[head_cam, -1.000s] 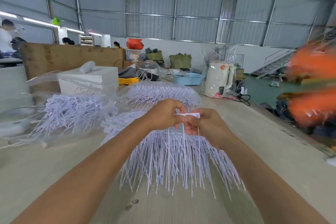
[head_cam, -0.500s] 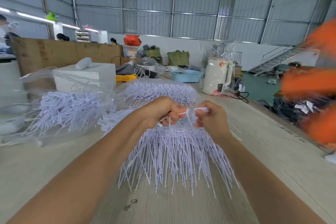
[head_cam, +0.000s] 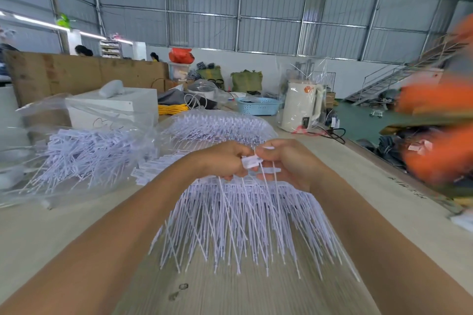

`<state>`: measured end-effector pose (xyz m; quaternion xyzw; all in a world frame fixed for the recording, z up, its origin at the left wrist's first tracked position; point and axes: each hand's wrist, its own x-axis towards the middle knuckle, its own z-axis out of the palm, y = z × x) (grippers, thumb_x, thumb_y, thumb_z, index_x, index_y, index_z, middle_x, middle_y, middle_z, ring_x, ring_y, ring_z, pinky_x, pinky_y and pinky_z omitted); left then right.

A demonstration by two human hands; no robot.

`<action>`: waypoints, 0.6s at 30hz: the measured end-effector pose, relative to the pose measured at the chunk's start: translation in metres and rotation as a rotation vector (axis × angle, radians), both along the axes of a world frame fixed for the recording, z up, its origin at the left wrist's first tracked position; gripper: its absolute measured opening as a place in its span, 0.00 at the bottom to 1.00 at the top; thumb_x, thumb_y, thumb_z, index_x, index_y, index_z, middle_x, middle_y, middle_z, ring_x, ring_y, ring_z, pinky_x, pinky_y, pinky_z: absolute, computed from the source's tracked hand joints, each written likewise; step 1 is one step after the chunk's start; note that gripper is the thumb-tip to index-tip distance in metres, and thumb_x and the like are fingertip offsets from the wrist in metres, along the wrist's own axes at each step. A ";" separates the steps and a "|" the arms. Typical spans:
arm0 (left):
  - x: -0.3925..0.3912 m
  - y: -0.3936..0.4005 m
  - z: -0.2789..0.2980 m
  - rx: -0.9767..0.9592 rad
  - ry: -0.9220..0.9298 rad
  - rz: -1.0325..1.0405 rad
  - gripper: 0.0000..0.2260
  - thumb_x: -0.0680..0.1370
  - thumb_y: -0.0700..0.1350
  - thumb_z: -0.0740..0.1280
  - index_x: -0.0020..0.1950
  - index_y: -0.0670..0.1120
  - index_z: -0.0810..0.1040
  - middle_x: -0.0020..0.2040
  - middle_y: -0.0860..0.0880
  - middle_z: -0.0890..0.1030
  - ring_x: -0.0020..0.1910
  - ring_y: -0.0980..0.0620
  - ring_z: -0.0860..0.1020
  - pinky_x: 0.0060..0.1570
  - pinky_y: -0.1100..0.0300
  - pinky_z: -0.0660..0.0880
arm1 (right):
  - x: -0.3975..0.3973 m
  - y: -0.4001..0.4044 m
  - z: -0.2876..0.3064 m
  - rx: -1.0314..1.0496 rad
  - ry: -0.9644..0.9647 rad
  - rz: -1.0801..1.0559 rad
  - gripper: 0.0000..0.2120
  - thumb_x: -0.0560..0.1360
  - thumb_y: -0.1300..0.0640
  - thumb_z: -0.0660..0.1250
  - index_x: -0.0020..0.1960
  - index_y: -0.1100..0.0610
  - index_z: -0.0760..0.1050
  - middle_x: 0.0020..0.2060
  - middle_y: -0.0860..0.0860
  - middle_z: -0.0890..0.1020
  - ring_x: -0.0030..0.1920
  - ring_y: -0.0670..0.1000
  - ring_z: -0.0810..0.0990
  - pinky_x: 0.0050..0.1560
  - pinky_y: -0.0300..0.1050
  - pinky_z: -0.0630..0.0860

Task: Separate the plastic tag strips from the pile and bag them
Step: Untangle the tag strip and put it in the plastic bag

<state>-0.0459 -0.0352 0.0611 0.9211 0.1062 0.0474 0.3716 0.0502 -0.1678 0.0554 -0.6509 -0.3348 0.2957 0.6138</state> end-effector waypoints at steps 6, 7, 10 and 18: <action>0.002 0.000 0.001 -0.018 -0.054 0.017 0.17 0.74 0.37 0.71 0.57 0.45 0.67 0.42 0.45 0.75 0.29 0.53 0.74 0.33 0.59 0.72 | -0.005 0.006 -0.012 0.097 -0.187 -0.145 0.04 0.72 0.67 0.69 0.39 0.62 0.77 0.32 0.54 0.81 0.30 0.48 0.80 0.30 0.38 0.77; 0.002 0.003 0.000 -0.027 -0.060 0.048 0.18 0.73 0.39 0.72 0.57 0.45 0.68 0.44 0.45 0.77 0.31 0.51 0.76 0.33 0.59 0.74 | -0.003 0.006 -0.012 0.127 -0.187 -0.166 0.05 0.72 0.68 0.69 0.37 0.62 0.78 0.31 0.54 0.80 0.29 0.48 0.78 0.29 0.37 0.75; 0.000 0.009 -0.004 0.000 -0.062 0.062 0.10 0.74 0.43 0.71 0.50 0.39 0.78 0.40 0.45 0.82 0.33 0.52 0.80 0.31 0.63 0.77 | 0.000 0.005 -0.011 0.178 -0.177 -0.200 0.06 0.72 0.70 0.68 0.40 0.61 0.79 0.32 0.54 0.80 0.29 0.48 0.77 0.29 0.35 0.75; 0.006 0.013 -0.014 -0.053 -0.225 0.125 0.12 0.76 0.45 0.69 0.39 0.38 0.82 0.26 0.51 0.75 0.28 0.56 0.71 0.36 0.63 0.69 | 0.005 0.007 -0.013 0.055 -0.258 -0.099 0.06 0.75 0.70 0.65 0.51 0.70 0.76 0.35 0.58 0.79 0.29 0.46 0.79 0.32 0.35 0.77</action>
